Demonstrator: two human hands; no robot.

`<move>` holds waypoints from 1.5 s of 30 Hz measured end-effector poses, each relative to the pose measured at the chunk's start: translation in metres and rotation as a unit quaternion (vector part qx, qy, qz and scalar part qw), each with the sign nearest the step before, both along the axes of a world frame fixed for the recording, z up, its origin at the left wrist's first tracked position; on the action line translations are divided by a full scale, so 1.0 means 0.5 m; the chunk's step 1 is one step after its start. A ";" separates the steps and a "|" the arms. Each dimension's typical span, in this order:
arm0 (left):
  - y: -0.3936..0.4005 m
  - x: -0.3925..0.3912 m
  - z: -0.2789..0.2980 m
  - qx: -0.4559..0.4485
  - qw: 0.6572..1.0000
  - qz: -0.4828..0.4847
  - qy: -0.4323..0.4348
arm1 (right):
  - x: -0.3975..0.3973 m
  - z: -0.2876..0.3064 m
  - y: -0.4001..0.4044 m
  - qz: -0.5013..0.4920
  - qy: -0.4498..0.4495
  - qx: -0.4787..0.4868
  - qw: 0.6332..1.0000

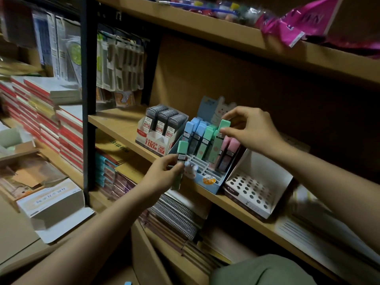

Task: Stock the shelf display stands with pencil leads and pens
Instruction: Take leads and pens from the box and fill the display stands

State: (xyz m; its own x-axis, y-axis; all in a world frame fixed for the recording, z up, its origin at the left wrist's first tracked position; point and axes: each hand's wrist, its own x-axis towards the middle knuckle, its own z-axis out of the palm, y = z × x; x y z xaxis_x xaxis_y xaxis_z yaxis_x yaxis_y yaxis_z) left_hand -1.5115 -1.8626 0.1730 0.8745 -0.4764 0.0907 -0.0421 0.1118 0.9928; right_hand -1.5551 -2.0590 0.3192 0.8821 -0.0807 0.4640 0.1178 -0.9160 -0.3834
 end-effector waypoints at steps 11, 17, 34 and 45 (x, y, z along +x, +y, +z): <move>0.004 0.019 -0.004 -0.009 0.998 0.048 -0.025 | 0.059 -0.051 0.020 -0.069 -0.058 -0.122 0.988; -0.003 0.020 -0.008 0.008 0.999 0.035 -0.030 | 0.071 -0.070 0.020 -0.089 -0.033 -0.118 0.988; -0.005 0.014 0.006 -0.040 0.995 0.083 -0.043 | 0.075 -0.089 0.020 -0.161 -0.022 -0.248 0.955; -0.009 0.003 0.015 -0.056 0.995 0.060 -0.048 | 0.035 -0.057 0.046 0.009 -0.029 -0.071 0.997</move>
State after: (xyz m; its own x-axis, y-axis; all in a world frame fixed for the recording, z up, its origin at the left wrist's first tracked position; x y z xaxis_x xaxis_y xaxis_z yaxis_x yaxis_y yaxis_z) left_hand -1.5101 -1.8673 0.1804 0.9096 -0.3504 0.2234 -0.1559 0.2107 0.9650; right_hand -1.5377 -2.0362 0.2904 0.8543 0.0051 0.5197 0.1527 -0.9583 -0.2417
